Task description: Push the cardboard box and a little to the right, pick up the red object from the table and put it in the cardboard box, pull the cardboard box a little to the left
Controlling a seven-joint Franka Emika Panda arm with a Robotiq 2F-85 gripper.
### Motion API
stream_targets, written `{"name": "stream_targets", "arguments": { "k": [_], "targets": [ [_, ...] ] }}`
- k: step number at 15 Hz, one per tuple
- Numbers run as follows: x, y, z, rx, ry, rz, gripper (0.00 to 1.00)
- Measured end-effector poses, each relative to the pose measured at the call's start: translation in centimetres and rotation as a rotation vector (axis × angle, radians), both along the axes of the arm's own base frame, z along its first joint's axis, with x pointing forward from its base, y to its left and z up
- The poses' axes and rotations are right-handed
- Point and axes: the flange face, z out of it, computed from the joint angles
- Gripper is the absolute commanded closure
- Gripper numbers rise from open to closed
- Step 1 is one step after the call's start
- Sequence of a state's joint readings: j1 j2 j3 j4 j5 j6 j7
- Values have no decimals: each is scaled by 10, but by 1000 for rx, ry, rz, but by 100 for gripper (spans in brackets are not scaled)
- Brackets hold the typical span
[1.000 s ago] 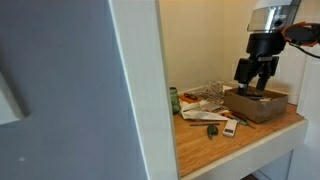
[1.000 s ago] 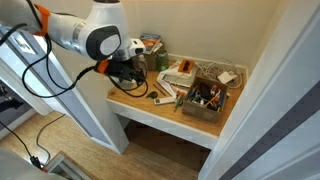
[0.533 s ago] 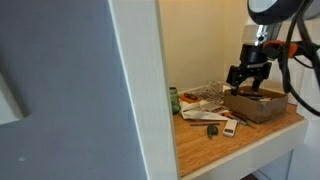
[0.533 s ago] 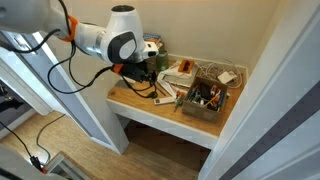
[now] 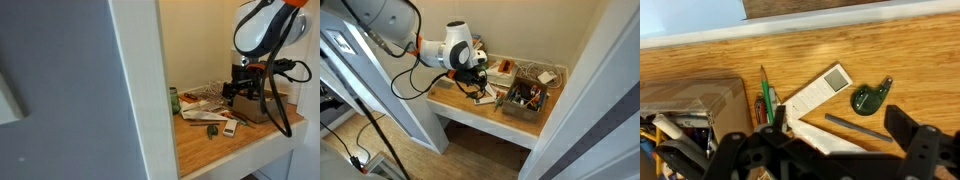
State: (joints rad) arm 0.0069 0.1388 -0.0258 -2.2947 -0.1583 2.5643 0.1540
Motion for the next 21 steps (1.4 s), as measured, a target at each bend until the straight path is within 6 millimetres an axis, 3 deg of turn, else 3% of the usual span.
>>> {"name": "stream_targets", "arguments": {
  "k": [5, 10, 15, 21],
  "targets": [
    [31, -6, -29, -5, 10, 4, 0],
    [54, -34, -51, -22, -14, -36, 0],
    [67, -54, -68, -40, -21, -64, 0],
    [70, -54, -72, -41, -24, -64, 0]
  ]
}}
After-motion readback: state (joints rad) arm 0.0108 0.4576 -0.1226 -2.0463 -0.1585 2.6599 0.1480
